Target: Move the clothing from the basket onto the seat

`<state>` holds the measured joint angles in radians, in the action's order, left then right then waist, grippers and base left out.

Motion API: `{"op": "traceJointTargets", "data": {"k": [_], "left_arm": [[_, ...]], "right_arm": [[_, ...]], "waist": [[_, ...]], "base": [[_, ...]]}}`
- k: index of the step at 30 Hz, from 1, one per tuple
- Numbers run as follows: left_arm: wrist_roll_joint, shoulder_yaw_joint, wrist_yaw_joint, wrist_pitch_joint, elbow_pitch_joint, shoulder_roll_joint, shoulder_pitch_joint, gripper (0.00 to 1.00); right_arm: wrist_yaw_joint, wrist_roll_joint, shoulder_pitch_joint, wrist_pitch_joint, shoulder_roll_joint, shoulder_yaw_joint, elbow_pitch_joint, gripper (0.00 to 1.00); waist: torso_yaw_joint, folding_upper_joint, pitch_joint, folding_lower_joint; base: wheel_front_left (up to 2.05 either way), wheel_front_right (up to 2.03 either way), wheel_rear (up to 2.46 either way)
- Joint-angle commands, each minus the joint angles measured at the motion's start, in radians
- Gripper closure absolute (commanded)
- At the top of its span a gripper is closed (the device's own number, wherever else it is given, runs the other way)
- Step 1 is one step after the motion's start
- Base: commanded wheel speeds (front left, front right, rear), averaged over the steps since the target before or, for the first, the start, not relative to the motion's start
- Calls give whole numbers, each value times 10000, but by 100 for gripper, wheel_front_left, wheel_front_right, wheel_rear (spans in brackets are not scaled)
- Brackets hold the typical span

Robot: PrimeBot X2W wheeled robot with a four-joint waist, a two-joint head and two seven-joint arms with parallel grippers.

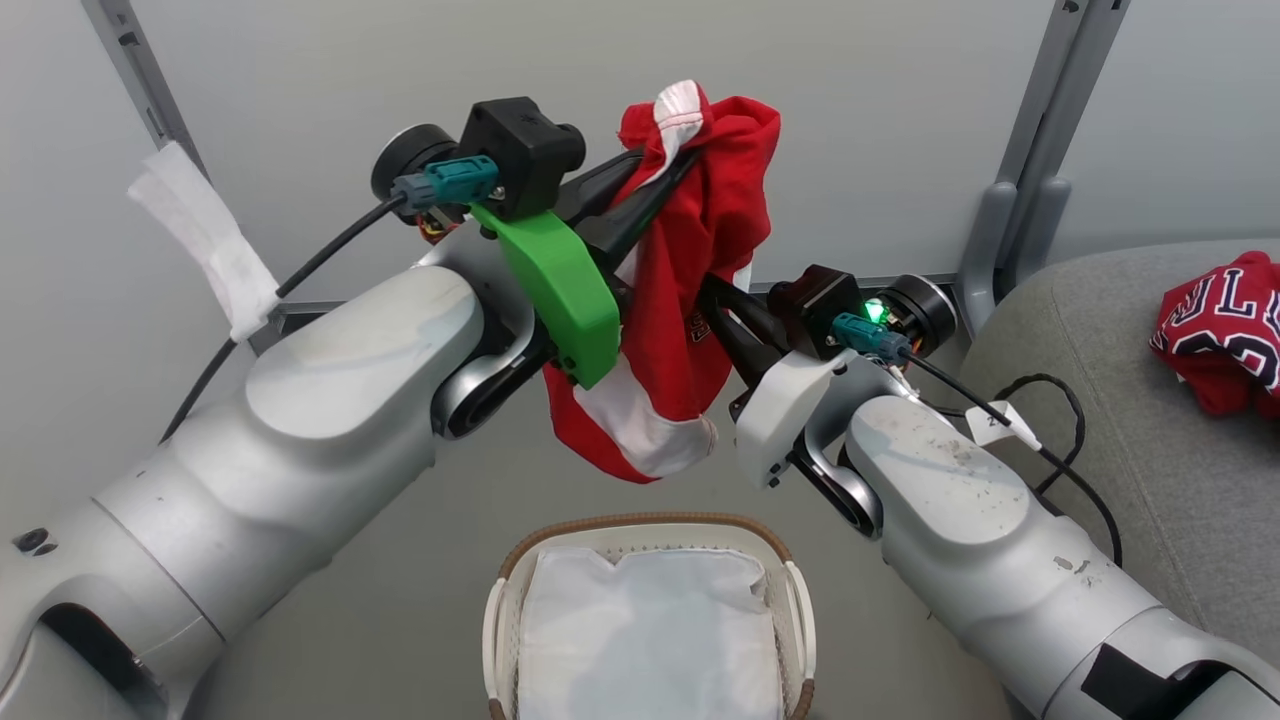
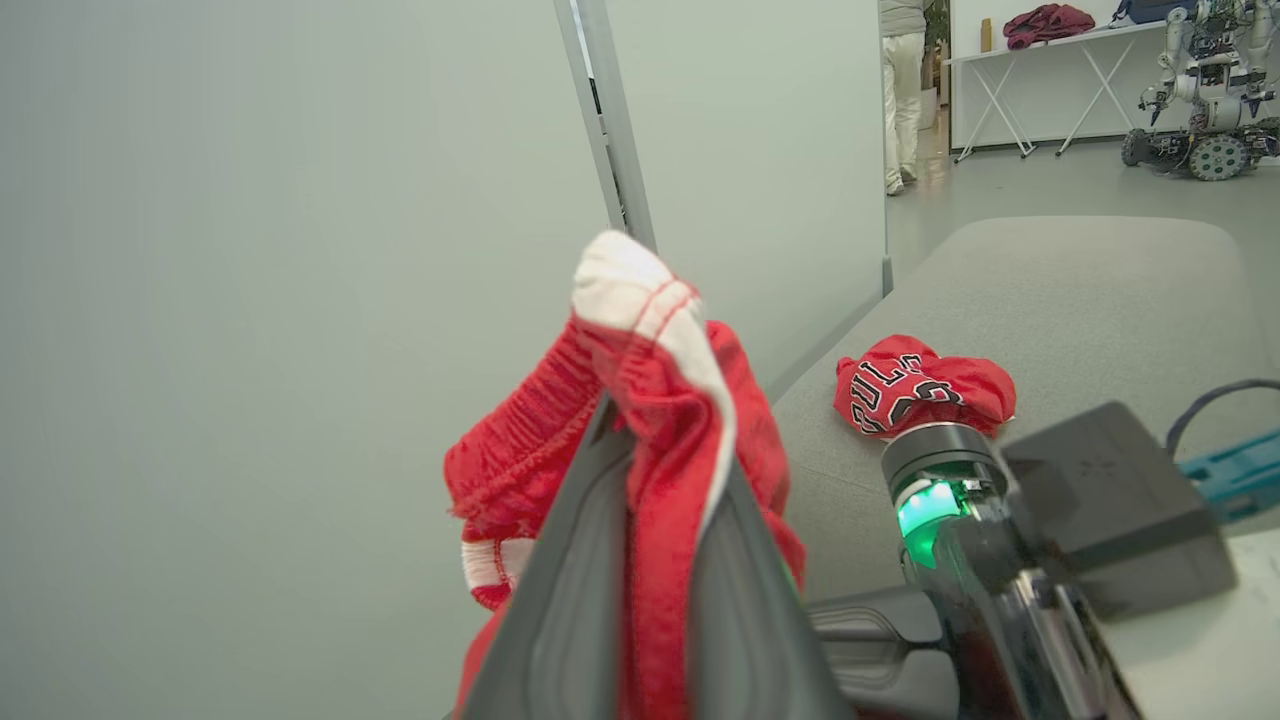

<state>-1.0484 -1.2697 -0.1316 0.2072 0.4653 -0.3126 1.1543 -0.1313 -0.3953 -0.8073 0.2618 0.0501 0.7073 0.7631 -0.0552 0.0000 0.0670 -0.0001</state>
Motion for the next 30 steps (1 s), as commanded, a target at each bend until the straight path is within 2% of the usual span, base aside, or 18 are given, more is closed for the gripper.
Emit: {"op": "traceJointTargets", "data": {"k": [1,12,13,14,15,23,30], "left_arm": [[-74,38,30,62,127,-107,-227,100],[-495,338,93,175,1054,-571,-591,100],[-546,349,94,187,1144,-629,-647,67],[-535,361,91,207,1213,-681,-681,49],[-565,377,91,232,1323,-718,-729,0],[-686,450,59,365,1669,-763,-1135,0],[-569,707,41,547,1452,-750,-1729,0]], "right_arm": [[11,36,202,48,86,4,-135,100],[11,176,958,48,747,-459,-1808,100],[11,205,1028,48,803,-574,-1986,100],[11,243,1068,48,847,-661,-2117,100],[12,293,1134,48,881,-783,-2293,100],[12,642,1376,48,1102,-1694,-2995,100],[11,937,1485,48,1478,-2414,-3210,100]], "waist": [[79,0,-15,1],[609,0,-104,1],[667,0,-116,1],[722,0,-129,1],[785,0,-140,1],[1333,0,-271,1],[2092,0,-411,1]], "base": [[0,0,0],[0,0,0],[0,0,0],[0,0,0],[0,0,0],[0,0,0],[0,0,0]]}}
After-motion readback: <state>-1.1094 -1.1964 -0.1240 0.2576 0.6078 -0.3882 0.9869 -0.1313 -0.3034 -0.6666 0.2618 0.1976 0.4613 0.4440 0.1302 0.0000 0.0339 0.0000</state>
